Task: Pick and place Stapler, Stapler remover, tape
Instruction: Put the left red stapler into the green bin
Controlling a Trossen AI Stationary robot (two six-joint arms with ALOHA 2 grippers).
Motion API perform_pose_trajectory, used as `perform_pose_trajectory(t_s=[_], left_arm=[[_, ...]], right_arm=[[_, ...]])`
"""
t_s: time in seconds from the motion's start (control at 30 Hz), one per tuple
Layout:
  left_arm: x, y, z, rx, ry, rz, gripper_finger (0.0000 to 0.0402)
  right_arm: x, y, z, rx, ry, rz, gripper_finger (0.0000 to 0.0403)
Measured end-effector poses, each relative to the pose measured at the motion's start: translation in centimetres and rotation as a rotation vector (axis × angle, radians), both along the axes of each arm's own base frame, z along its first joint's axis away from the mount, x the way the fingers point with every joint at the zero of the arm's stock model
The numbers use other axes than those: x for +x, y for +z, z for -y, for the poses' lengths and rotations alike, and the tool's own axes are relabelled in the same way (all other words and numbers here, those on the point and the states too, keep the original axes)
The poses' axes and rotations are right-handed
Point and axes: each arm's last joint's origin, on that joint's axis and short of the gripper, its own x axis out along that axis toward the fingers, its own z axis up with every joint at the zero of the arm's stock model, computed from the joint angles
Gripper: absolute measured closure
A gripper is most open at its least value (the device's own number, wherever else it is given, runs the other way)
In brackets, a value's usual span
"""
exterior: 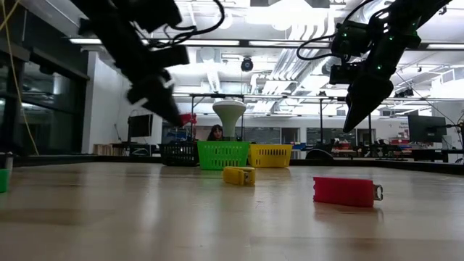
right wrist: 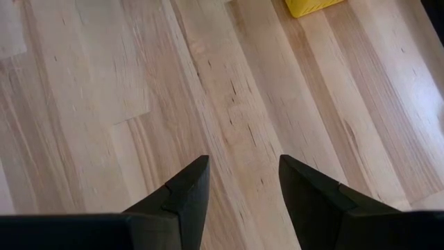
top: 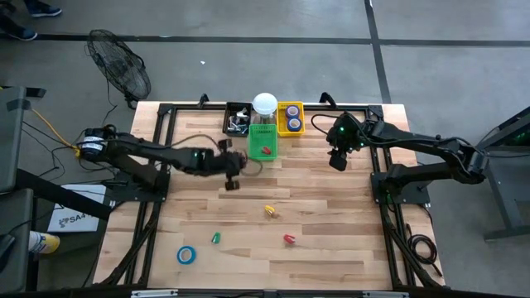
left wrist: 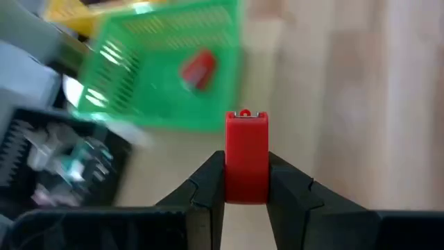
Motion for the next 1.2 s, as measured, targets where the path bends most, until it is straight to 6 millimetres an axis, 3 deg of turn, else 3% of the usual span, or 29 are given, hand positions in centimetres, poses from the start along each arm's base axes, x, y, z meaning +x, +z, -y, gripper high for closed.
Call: perform_pose_trajectory(t_s=[0.23, 0.57, 0.8, 1.2], left_arm=[[1.2, 0.6, -4.9, 0.039, -0.036, 0.120, 0.0324], [1.9, -1.6, -9.1, -0.031, -0.013, 0.158, 0.0324], [2.6, -2.1, -10.2, -0.048, -0.029, 0.247, 0.0324], [2.7, -2.0, -10.2, -0.095, 0.014, 0.272, 0.0324]], right_arm=[[0.0, 0.0, 0.0, 0.000, 0.000, 0.000, 0.0238], [0.0, 0.0, 0.0, -0.004, 0.004, 0.003, 0.0238], [0.0, 0.0, 0.0, -0.005, 0.007, 0.002, 0.0238], [0.0, 0.0, 0.0, -0.006, 0.009, 0.002, 0.0238]])
